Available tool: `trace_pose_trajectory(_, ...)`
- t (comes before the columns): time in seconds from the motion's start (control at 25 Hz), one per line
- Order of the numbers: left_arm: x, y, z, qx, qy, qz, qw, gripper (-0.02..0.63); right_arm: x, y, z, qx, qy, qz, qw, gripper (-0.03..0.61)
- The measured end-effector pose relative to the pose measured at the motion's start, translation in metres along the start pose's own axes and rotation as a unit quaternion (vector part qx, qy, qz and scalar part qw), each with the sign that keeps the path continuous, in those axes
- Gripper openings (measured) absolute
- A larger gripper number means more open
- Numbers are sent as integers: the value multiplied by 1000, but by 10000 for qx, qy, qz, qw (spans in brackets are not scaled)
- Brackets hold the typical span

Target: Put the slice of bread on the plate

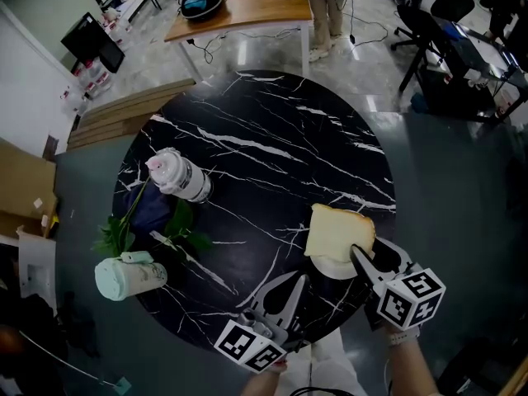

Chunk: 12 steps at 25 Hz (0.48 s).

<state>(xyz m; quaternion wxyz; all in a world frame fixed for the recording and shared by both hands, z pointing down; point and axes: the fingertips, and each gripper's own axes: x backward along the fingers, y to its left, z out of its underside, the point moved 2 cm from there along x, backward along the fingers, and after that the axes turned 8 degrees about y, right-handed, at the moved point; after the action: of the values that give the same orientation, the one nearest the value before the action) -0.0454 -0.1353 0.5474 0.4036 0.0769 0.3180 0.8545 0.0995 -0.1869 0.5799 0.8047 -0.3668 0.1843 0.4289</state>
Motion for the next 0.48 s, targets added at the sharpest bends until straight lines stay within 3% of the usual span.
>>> trace_pose_trajectory(0.24, 1, -1, -1, 18, -23, 44, 10000, 8, 13, -1, 4, -624, -167, -255, 9976, 155)
trace_pose_trajectory(0.48, 1, -3, -1, 35, 1, 67, 10000, 8, 20, -11, 13, -352, 13, 179, 9992, 163)
